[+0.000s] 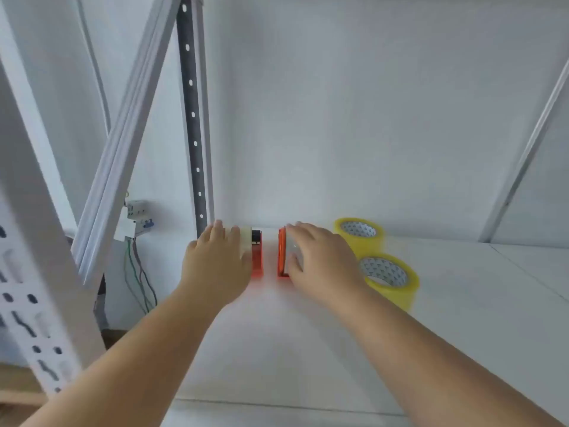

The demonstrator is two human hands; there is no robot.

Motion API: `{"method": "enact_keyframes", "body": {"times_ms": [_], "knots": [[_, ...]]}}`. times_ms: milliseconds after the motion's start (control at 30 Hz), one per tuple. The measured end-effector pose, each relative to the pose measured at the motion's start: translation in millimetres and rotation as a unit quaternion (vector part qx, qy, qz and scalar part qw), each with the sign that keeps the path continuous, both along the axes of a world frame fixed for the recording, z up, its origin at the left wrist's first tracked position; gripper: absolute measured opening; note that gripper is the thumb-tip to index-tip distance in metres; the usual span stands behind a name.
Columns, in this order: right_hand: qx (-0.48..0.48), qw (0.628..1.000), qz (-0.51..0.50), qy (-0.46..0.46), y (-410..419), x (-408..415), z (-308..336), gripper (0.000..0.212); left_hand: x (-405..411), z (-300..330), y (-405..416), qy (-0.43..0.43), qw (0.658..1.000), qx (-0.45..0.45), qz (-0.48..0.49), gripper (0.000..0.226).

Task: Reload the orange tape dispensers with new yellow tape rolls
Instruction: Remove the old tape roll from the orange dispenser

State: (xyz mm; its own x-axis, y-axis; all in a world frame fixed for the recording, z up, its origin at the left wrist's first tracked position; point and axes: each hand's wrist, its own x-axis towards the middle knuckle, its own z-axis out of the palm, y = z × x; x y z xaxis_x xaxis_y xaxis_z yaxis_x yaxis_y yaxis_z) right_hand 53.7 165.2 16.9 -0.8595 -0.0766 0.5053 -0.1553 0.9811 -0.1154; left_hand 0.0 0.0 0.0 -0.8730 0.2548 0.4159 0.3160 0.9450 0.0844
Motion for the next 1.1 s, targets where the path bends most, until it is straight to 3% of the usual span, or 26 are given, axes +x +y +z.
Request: {"method": "enact_keyframes", "body": {"times_ms": [233, 367, 700, 867, 1000, 1100], "knots": [[0.008, 0.996, 0.043, 0.079, -17.1, -18.4, -13.8, 0.035, -8.4, -0.4, -1.4, -0.074, 0.986, 0.146, -0.04, 0.044], [0.005, 0.997, 0.049, 0.057, -23.5, -16.1, -12.7, 0.024, -2.8, 2.4, 0.0, -0.066, 0.975, 0.203, -0.056, 0.046], [-0.097, 0.991, 0.062, 0.072, -35.5, 7.6, -12.3, 0.04, 26.2, 7.9, -1.1, -0.062, 0.923, 0.373, -0.069, 0.04], [-0.2, 0.977, 0.069, 0.007, -37.6, 27.6, -18.9, 0.063, 46.3, 12.4, -2.7, -0.077, 0.878, 0.461, -0.1, 0.034], [-0.275, 0.958, 0.069, -0.043, -41.4, 43.8, -21.7, 0.08, 63.5, 15.1, -0.5, -0.075, 0.869, 0.472, -0.133, 0.034], [-0.336, 0.939, 0.071, -0.025, -41.9, 47.8, -25.3, 0.072, 73.5, 13.0, -0.8, -0.062, 0.888, 0.42, -0.179, 0.041]]}}
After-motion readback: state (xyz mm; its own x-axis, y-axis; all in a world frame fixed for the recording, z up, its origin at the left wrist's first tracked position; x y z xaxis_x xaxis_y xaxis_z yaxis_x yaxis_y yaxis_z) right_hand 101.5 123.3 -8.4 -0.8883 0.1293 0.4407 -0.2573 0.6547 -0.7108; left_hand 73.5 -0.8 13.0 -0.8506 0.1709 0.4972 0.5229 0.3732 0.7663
